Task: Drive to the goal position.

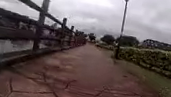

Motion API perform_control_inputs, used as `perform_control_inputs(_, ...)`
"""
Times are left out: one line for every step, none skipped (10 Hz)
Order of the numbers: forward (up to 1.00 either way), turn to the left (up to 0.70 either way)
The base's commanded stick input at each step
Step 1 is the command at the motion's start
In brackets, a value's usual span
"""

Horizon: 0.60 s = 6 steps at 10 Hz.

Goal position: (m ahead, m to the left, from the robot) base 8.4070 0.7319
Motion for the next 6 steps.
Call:
perform_control_inputs(0.85, -0.32)
perform_control_inputs(0.85, -0.33)
perform_control_inputs(0.85, -0.33)
perform_control_inputs(0.85, -0.13)
perform_control_inputs(0.85, 0.01)
perform_control_inputs(0.85, 0.01)
